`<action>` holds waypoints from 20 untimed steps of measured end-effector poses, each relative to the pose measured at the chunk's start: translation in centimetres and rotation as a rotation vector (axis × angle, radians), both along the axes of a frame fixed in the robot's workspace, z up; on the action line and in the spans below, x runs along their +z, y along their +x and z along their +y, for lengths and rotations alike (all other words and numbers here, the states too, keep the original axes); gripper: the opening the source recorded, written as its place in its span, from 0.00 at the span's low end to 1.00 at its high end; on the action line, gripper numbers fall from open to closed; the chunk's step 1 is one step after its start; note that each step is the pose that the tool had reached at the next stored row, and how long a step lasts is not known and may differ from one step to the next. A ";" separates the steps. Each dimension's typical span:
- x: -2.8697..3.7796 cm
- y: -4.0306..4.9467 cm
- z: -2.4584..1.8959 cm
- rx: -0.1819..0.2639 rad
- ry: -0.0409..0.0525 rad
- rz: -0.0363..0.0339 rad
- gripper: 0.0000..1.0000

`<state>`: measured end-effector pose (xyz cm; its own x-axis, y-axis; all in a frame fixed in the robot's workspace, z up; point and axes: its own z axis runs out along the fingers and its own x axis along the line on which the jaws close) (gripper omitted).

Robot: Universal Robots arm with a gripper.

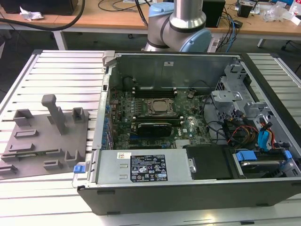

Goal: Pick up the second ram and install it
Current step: 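Reach for the second ram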

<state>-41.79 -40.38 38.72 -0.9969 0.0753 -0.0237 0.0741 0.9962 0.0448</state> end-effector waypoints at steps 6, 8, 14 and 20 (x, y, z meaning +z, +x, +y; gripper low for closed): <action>-0.09 0.16 -0.63 0.000 0.0000 0.0000 0.11; -0.13 0.24 -0.84 0.000 0.0001 0.0000 0.11; -0.22 0.47 -1.33 0.000 0.0000 0.0000 0.11; -0.30 0.74 -1.67 0.000 0.0000 0.0000 0.11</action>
